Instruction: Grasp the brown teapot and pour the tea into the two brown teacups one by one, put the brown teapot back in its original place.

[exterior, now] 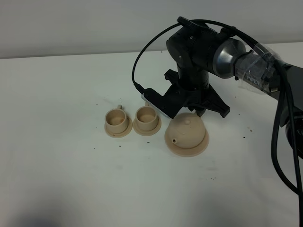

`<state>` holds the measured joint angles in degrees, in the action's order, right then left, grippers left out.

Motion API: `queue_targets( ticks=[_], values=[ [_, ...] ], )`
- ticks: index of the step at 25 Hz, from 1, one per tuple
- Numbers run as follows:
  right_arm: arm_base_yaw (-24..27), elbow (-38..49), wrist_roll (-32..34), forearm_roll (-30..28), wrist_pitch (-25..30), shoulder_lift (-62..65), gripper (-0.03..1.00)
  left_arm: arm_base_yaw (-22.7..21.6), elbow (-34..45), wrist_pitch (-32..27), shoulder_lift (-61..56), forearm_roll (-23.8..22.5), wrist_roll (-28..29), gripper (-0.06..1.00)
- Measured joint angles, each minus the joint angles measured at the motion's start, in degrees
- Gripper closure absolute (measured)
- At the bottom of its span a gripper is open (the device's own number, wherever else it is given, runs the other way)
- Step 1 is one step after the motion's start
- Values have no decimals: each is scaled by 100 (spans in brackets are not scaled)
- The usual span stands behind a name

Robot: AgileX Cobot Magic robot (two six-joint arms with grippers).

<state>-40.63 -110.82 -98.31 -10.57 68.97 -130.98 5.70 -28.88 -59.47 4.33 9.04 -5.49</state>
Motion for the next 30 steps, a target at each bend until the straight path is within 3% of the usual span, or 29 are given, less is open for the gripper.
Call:
queue_targets(
  ticks=[30],
  values=[
    [0,0,-22,112,-30,-53,73,0,0,0,0,0,5,82]
  ],
)
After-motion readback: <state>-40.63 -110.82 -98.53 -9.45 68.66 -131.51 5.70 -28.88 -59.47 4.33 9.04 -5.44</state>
